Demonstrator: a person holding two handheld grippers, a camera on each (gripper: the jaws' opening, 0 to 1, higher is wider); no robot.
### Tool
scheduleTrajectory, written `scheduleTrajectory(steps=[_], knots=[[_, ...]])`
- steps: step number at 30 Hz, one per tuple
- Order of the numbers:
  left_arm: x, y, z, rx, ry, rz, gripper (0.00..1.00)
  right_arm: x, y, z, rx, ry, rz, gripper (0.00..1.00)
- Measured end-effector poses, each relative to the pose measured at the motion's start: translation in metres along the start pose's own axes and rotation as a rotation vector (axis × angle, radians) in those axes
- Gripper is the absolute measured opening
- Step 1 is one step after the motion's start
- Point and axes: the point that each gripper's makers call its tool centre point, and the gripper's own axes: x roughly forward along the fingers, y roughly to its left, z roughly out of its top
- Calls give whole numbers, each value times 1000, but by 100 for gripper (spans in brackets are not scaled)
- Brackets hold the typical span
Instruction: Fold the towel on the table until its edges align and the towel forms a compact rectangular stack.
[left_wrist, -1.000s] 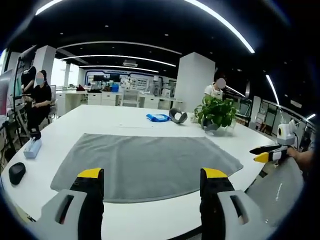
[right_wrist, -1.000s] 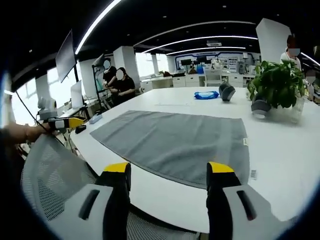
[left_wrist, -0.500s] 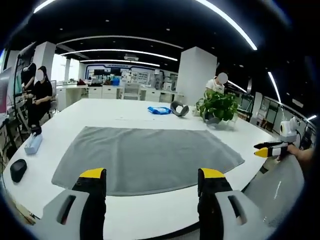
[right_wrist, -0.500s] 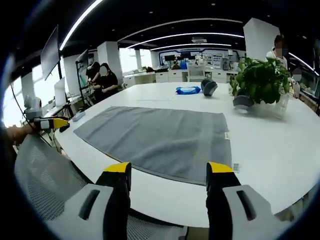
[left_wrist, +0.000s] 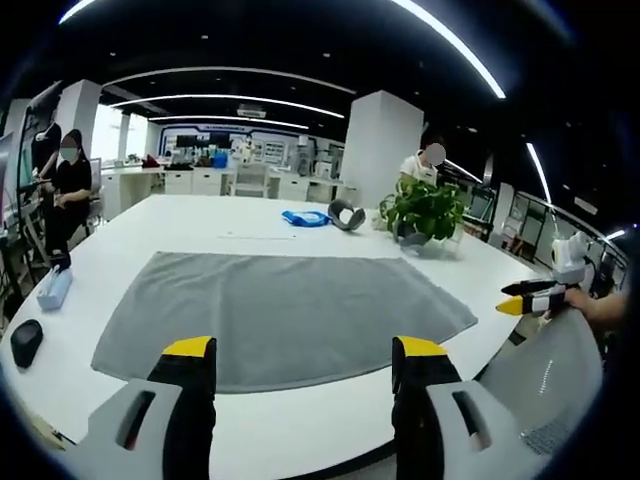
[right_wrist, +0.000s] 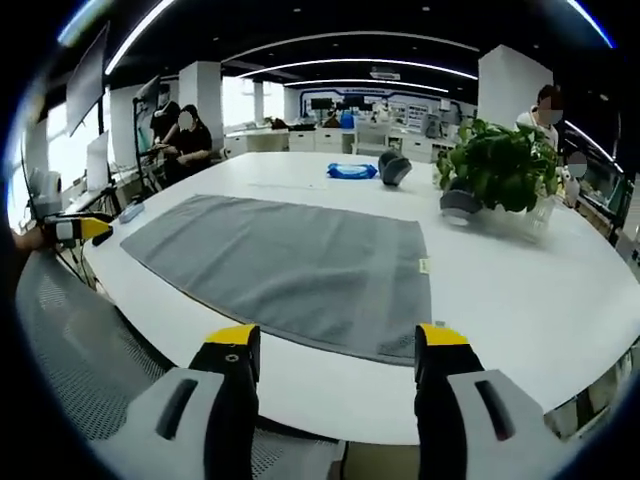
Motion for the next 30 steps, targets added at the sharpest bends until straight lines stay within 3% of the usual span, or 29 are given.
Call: scheduleTrajectory(steps=[3, 7, 9, 12, 17, 19, 22, 25, 26, 27, 30], knots=[[0, 1, 0, 5, -1, 1, 73, 1, 1, -1, 22, -3, 17, 62], [-3, 10, 5, -6, -28, 50, 74, 4, 17, 0, 8, 1, 111, 62], [-5, 18, 4, -23, -28, 96, 76, 6, 28, 0, -75, 21, 161, 63], [-4, 19, 2, -15, -12, 101, 80, 5, 44, 7, -181, -5, 216, 64], [-8, 21, 8, 24, -36, 130, 82, 1, 45, 20, -104, -98, 233, 67], [-8, 20, 10, 32, -46, 130, 84, 2, 41, 19, -105, -90, 220, 68], [-13, 22, 23, 60, -109, 155, 85, 1, 44, 22, -97, -105, 245, 69], [-16, 24, 32, 52, -126, 168, 87, -4, 43, 27, -151, -120, 248, 70], [-16, 23, 35, 56, -127, 160, 87, -6, 45, 35, -164, -161, 258, 69], [-15, 22, 40, 95, -113, 144, 87, -10, 42, 44, -179, -211, 245, 67], [-14, 19, 66, 206, -150, 132, 86, -8, 30, 45, -177, -181, 243, 66]])
